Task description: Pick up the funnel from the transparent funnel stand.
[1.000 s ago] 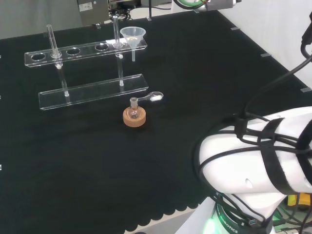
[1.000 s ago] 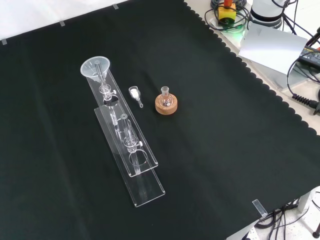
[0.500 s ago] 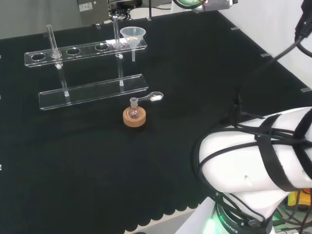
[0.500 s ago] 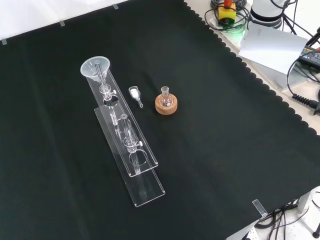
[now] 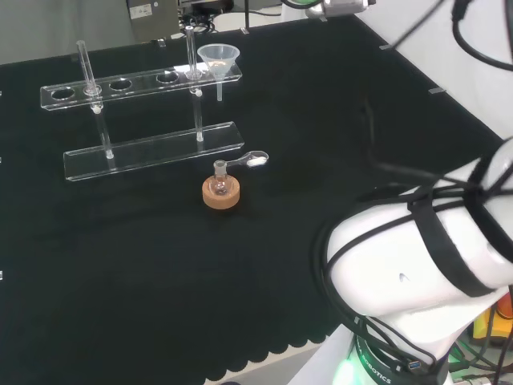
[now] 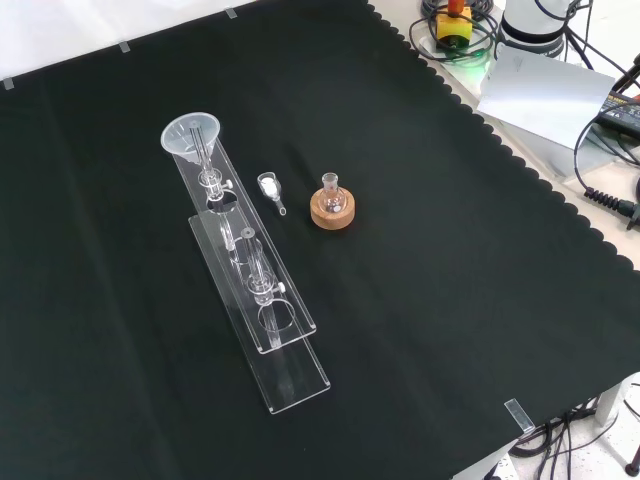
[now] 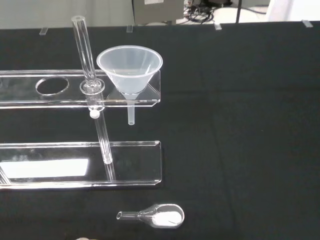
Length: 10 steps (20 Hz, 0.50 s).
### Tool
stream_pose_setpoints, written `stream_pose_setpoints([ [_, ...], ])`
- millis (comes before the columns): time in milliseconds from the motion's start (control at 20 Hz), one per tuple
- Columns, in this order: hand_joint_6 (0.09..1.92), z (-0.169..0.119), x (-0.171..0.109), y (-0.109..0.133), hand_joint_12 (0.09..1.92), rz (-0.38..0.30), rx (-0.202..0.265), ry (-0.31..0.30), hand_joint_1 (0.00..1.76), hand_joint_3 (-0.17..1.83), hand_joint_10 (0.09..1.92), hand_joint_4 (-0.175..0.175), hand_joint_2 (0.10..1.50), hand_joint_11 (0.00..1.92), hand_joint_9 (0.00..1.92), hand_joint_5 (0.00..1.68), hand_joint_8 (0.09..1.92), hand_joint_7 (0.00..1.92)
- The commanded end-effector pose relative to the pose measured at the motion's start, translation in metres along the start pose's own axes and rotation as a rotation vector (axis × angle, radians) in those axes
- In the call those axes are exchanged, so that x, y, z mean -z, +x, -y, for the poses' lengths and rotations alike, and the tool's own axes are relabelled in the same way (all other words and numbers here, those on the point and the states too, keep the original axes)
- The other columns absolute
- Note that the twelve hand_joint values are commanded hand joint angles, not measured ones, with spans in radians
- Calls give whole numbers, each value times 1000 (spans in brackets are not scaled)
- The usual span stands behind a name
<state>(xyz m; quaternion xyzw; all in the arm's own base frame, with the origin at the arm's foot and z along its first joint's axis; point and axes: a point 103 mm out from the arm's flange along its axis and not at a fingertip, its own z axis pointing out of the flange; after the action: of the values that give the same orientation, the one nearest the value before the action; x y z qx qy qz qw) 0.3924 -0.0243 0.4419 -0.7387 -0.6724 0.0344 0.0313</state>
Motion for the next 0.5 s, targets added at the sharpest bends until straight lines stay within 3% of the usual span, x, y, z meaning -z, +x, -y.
stream_pose_setpoints([
  [50, 87, -135, -18, -20, 1426, 30, 96, 53, 65, 322, 674, 0, 1099, 15, 170, 172, 498, 21],
  [500, 87, -187, -44, -2, 1458, 76, 194, 173, 244, 251, 714, -2, 976, 33, 174, 134, 530, 5],
])
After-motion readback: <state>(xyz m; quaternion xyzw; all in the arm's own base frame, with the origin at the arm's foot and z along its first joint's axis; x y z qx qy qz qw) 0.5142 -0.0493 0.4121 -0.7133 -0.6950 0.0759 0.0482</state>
